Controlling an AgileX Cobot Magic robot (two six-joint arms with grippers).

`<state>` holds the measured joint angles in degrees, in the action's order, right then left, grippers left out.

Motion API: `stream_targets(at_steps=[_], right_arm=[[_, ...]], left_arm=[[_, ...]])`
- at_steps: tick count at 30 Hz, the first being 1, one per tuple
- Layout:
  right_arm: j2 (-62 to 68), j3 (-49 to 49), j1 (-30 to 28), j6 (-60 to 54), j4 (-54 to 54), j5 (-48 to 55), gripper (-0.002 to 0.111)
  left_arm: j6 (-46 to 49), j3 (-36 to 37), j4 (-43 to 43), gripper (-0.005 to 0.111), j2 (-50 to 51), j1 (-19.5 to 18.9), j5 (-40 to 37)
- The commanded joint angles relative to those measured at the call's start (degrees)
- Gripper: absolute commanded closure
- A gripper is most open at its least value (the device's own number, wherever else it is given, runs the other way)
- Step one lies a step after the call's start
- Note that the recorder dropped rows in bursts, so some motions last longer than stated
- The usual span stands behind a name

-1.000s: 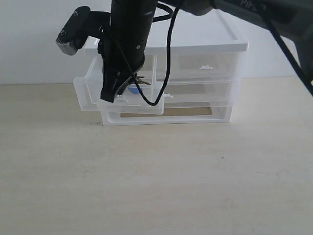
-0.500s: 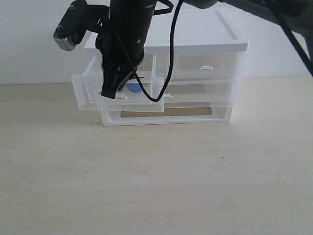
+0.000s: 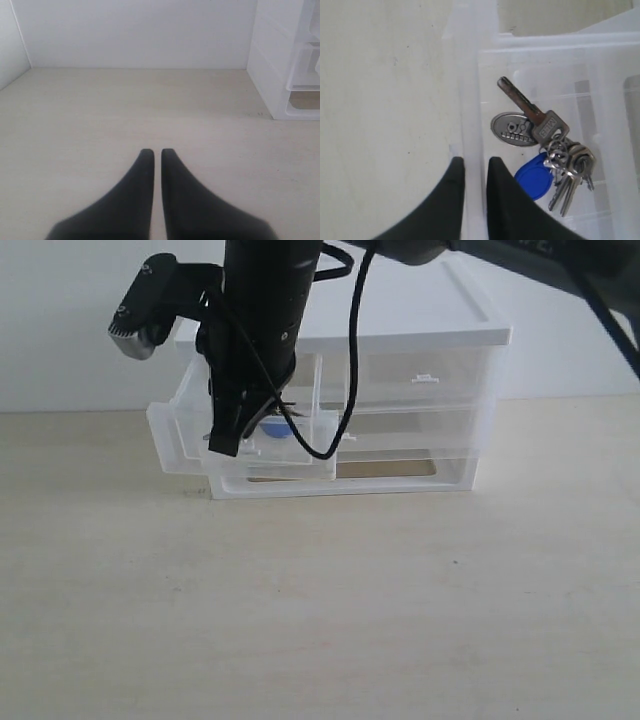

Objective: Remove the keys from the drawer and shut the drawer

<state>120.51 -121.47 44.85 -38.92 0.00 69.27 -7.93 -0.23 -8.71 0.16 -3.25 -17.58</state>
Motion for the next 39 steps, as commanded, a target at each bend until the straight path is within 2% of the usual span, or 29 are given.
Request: stream_targets(at_steps=[1, 12, 20, 34, 36, 39], right_arm=[[-1.28, 3.61, 1.1, -0.78, 0.77, 0.69, 0.108], [-5.82, 4.03, 1.1, -0.04, 2.32, 0.69, 0.108], [-7.91, 11.72, 1.1, -0.77, 3.22, 0.69, 0.108], [-7.91, 15.0, 0.99, -0.18, 2.07, 0.69, 0.108], [-7.91, 15.64, 0.99, -0.08, 0.68, 0.69, 0.104], [-7.91, 15.64, 0.99, 0.51, 0.0, 0.69, 0.084]], left_arm=[[0.09, 0.23, 0.26, 0.102, -0.16, -0.14, -0.04], [0.09, 0.23, 0.11, 0.102, -0.16, -0.14, -0.04], [0.09, 0.23, 0.11, 0.102, -0.16, -0.14, -0.04], [0.09, 0.23, 0.11, 0.102, -0.16, -0.14, -0.04], [0.09, 0.23, 0.11, 0.102, -0.16, -0.14, -0.04], [0.09, 0.23, 0.11, 0.102, -0.16, -0.14, -0.04]])
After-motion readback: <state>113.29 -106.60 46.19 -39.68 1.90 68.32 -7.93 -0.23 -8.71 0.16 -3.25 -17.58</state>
